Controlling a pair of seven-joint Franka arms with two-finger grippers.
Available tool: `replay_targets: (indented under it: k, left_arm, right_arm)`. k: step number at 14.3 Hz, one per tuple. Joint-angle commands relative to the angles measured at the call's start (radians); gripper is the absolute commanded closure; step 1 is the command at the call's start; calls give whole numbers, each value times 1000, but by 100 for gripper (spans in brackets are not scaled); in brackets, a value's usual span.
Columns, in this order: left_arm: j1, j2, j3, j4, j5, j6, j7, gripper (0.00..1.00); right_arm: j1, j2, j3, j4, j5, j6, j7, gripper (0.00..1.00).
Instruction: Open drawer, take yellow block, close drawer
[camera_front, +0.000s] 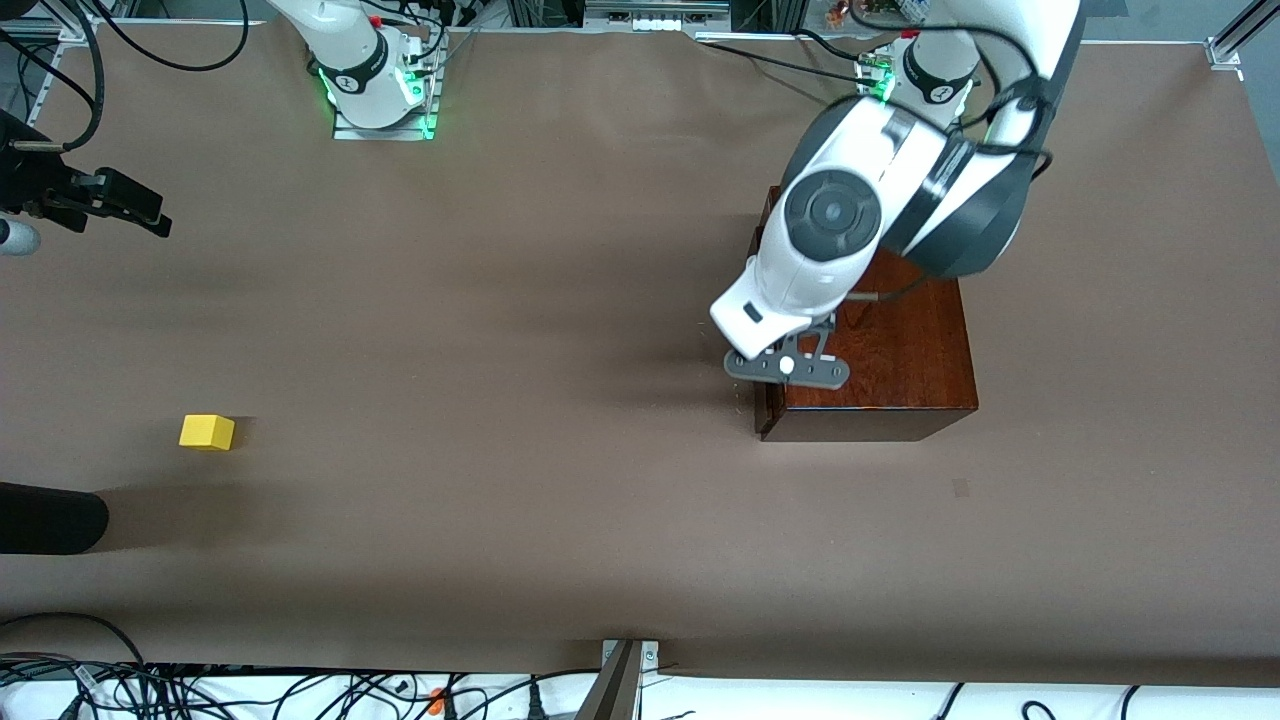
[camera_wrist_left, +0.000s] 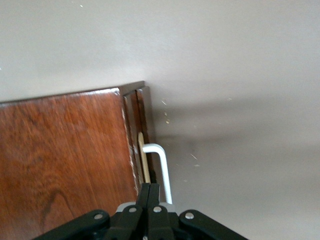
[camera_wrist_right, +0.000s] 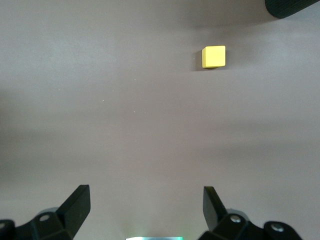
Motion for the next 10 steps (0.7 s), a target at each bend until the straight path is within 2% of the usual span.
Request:
replay_targets:
  k: [1, 10]
  left_arm:
    - [20, -28, -5, -25, -28, 1, -1, 100]
    - [366, -203, -3, -48, -33, -245, 462, 100]
  right_arm:
    - [-10, 6, 9, 20, 2, -11, 12, 0]
    - [-10, 6, 7, 20, 1, -11, 12, 0]
